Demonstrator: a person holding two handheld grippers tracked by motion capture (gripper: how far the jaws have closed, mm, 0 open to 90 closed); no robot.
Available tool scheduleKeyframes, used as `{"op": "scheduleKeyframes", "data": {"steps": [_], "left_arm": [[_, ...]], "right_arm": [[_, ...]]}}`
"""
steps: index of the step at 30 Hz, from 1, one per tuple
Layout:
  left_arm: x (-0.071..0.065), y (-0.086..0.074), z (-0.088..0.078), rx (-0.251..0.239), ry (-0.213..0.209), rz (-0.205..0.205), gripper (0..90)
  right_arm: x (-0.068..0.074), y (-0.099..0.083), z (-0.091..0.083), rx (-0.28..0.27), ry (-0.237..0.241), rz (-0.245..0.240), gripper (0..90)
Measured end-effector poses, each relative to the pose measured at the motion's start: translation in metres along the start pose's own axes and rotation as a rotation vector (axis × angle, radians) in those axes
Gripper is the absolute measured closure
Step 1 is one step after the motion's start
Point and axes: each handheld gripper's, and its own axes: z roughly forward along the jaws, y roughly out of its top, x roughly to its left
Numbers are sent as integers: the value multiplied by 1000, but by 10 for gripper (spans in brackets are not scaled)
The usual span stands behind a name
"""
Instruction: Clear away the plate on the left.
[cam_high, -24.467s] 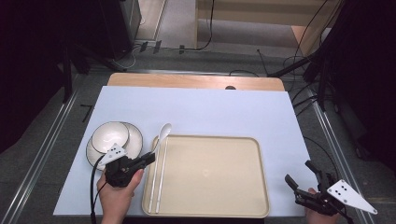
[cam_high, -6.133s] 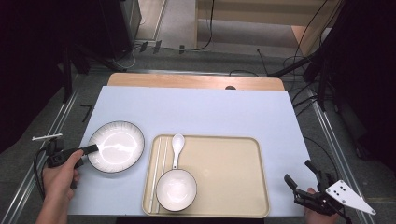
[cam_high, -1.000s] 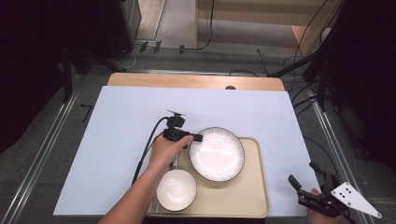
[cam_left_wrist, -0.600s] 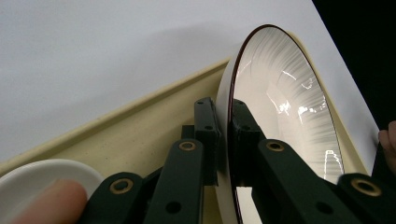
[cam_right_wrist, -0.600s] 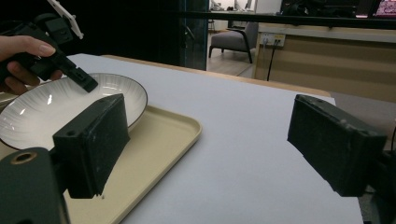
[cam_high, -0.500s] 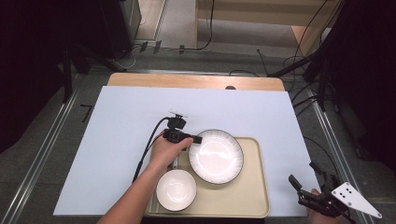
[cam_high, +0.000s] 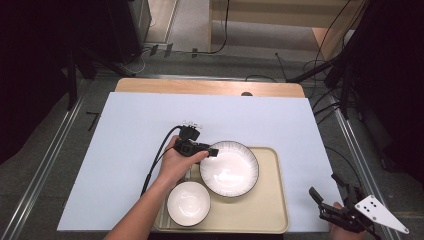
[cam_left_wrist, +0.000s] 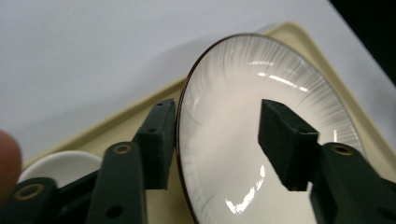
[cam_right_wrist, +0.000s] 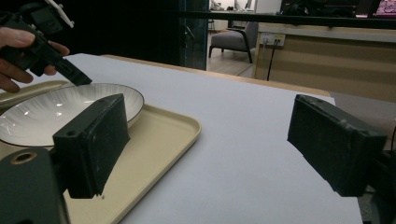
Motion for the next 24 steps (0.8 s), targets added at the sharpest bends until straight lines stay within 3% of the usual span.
{"op": "scheduleKeyframes", "data": {"steps": [4,7,9,11,15,21,24], "left_arm": [[-1,1,-12,-72,-33,17,391],[-1,0,-19,-98,-52,30,248],[-1,-2,-22,-105,-43,37,156],[0,-6,-27,-145,-13,44,107],[5,-11,-34,-193,-22,40,0],[10,-18,-47,-268,-24,54,0],[12,-22,-52,-297,9,54,0]], "right_arm": [[0,0,0,-2,-1,2,129],[0,0,0,-3,-2,2,129],[0,0,0,-3,-1,2,129],[0,0,0,-6,-2,2,129],[0,0,0,-9,-5,3,129],[0,0,1,-8,-1,-4,129],[0,0,1,-8,-1,-2,129]]}}
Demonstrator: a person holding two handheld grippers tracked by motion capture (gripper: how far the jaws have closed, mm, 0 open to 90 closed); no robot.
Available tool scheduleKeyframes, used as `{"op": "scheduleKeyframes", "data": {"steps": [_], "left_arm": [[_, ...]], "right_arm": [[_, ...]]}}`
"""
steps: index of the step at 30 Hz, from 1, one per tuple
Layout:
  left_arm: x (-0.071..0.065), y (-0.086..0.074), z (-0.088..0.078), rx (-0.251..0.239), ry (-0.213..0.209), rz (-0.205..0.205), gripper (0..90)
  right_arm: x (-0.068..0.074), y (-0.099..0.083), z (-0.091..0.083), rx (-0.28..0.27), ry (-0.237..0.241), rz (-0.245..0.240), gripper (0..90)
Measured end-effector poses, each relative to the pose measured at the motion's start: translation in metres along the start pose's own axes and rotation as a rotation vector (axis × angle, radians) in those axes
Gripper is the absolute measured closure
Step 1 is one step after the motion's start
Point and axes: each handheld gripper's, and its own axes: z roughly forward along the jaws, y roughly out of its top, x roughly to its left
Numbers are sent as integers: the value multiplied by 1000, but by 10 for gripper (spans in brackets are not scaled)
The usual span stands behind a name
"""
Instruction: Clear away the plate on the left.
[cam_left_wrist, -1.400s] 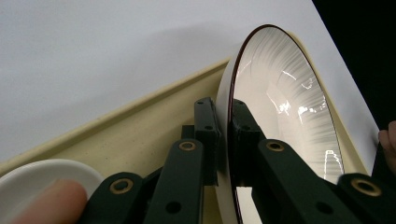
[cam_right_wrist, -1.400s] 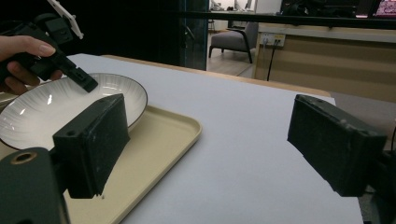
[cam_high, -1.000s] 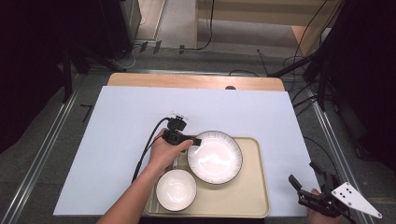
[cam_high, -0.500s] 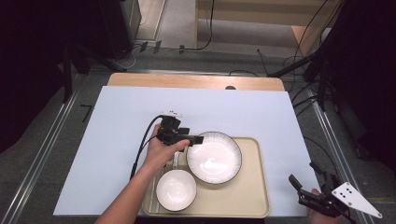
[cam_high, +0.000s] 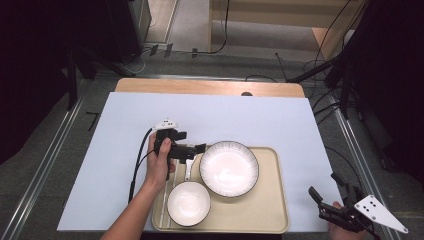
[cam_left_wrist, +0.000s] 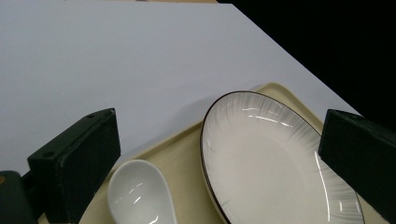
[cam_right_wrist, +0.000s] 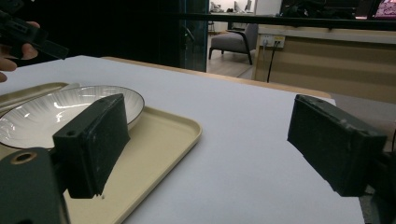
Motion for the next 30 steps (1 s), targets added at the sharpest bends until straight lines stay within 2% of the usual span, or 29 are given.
{"op": "scheduleKeyframes", "data": {"steps": [3,10,19,30], "left_arm": [[2,-2,-5,-9,19,2,0],[10,-10,-17,-29,14,-24,0],[11,-14,-30,-42,33,-3,0],[19,-25,-52,-76,64,-18,0]], "right_arm": [[0,0,0,0,0,1,129],[1,0,1,1,3,0,129],[1,0,-1,4,3,0,129],[2,0,0,2,2,-3,129]]}}
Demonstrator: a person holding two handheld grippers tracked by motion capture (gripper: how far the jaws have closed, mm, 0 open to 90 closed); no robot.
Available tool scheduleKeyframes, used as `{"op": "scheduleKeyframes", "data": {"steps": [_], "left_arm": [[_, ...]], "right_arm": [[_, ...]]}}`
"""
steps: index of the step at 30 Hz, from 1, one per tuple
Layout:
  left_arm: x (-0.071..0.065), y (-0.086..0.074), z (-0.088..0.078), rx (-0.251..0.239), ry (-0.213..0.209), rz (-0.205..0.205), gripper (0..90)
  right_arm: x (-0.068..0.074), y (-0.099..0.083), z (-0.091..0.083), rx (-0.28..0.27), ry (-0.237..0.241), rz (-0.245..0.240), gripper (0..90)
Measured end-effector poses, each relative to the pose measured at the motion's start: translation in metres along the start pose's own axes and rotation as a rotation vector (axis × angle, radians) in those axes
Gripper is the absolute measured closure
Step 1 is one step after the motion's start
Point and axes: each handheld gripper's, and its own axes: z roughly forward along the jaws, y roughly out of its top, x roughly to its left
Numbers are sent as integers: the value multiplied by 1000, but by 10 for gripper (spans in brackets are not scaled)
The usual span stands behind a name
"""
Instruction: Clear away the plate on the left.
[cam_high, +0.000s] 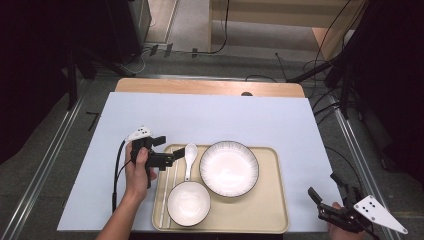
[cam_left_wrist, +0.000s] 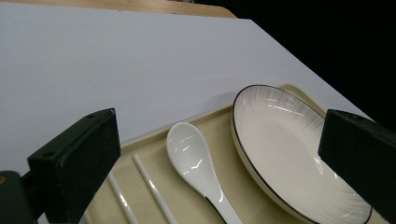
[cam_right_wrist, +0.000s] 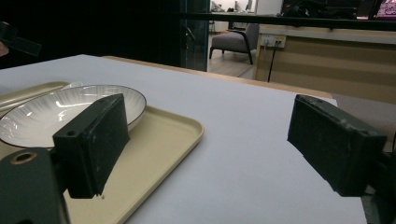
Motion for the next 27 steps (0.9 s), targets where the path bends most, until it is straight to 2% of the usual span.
{"op": "scheduleKeyframes", "data": {"steps": [5,10,14,27], "left_arm": [[5,-6,-9,-18,13,-15,0],[8,-11,-17,-22,38,3,0],[9,-17,-23,-38,53,4,0],[16,-30,-44,-48,87,1,0]], "right_arm": [[1,0,1,5,4,0,129],[1,0,1,4,3,0,129],[1,-1,1,3,3,3,129],[0,-1,2,5,3,0,129]]}}
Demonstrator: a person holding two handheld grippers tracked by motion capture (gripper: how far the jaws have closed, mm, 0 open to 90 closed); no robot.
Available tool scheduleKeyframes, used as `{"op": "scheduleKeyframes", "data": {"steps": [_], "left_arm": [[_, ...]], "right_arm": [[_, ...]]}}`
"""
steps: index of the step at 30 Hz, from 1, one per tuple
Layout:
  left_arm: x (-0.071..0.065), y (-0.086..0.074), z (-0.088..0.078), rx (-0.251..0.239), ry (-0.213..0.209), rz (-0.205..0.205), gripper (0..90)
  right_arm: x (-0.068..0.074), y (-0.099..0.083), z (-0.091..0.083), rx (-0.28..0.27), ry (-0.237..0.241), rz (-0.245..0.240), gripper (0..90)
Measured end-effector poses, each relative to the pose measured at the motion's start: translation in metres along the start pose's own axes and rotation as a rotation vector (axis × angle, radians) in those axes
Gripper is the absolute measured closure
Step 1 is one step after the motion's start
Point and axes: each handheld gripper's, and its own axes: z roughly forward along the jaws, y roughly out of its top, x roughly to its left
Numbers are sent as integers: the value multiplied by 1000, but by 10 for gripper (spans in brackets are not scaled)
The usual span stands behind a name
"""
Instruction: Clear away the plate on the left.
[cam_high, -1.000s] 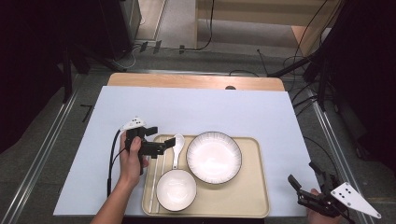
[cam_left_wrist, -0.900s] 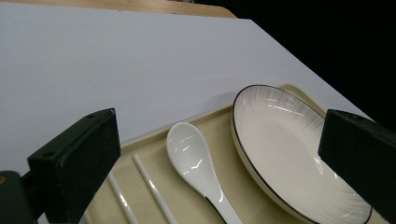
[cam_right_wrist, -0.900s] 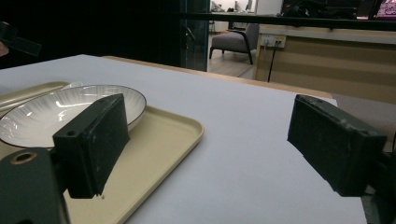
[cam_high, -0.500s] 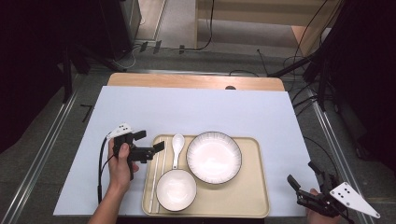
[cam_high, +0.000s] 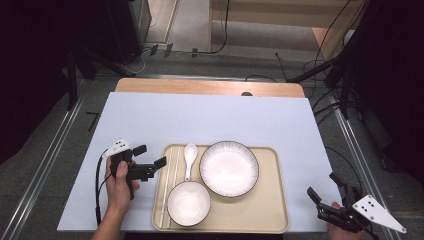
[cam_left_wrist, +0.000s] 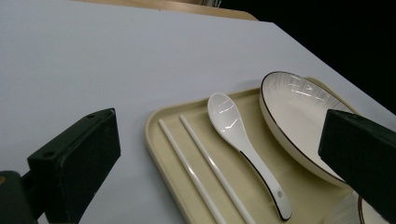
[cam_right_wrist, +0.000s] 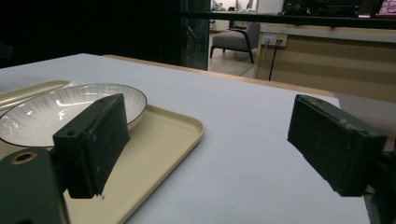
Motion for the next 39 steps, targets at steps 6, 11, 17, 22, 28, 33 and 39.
{"op": "scheduleKeyframes", "data": {"steps": [6,11,17,22,28,33,39], "left_arm": [[5,-7,-7,-5,14,-10,0],[8,-12,-12,-3,33,-18,0],[13,-16,-21,-9,46,-25,0],[16,-20,-26,-13,52,-31,0],[21,-25,-36,-12,79,-38,0],[24,-28,-45,-22,91,-41,0],[26,-33,-54,-20,111,-35,0]], "right_arm": [[1,0,0,1,1,3,129],[1,0,0,0,1,2,129],[1,0,0,1,1,1,129],[1,0,1,4,2,-6,129],[1,0,1,1,3,-4,129],[1,0,1,2,2,-3,129],[2,1,1,1,1,-3,129]]}}
